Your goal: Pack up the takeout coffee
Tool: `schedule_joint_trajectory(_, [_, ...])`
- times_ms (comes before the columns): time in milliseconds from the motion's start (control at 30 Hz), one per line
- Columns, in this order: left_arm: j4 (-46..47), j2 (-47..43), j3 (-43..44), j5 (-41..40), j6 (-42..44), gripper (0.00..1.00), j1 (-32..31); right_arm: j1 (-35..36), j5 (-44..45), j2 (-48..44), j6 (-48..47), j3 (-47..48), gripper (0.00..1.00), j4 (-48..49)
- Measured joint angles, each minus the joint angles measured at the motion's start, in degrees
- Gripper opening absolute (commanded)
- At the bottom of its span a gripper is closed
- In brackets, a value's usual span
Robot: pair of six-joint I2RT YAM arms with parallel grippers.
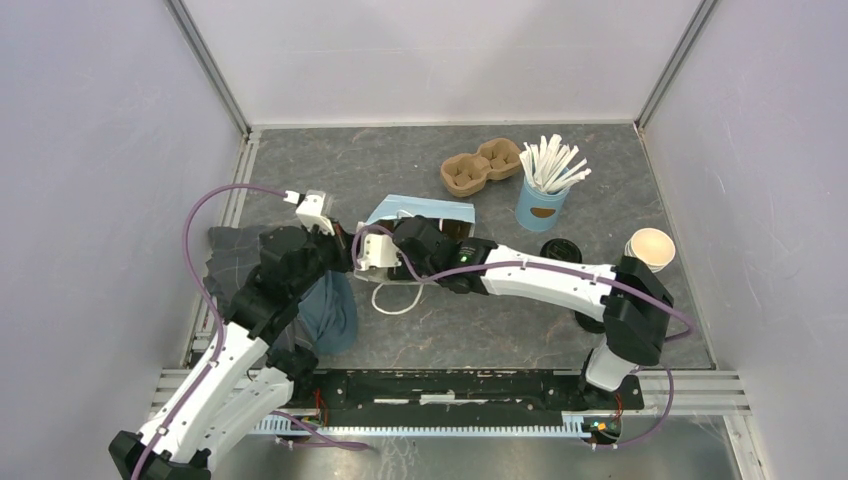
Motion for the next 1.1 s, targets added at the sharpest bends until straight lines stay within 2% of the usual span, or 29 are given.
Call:
schedule_joint_trajectory(167, [-0.68, 0.72, 0.00, 0.11, 0.00, 0.02, -0.02, -1.05, 0.87, 2.03, -0.55, -0.42, 0.50, 5.03])
schedule_joint_trajectory(433, [-1.03, 0.98, 0.02, -0.17, -0.04, 0.02, -0.02, -1.33, 0.44, 1.57, -1.18, 1.11, 0.51, 2.40])
schedule_joint_trajectory(600, [-1.55, 0.66, 0.00, -0.22, -0.04, 0.02, -0.02, -1.77, 1.05, -1.81, -4.31, 0.98, 0.51, 1.05])
schedule_joint_trajectory(1000, [-1.86, 0.55, 0.00, -0.11, -0.04, 0.02, -0.02, -4.92, -1.75, -1.84, -6.40, -0.94, 0.50, 1.84])
schedule_joint_trajectory(1100, [-1.86, 0.61, 0.00, -0.11, -0.07, 0.02, -0.02, -4.90, -3.15, -0.92, -5.49, -1.77, 0.50, 4.98])
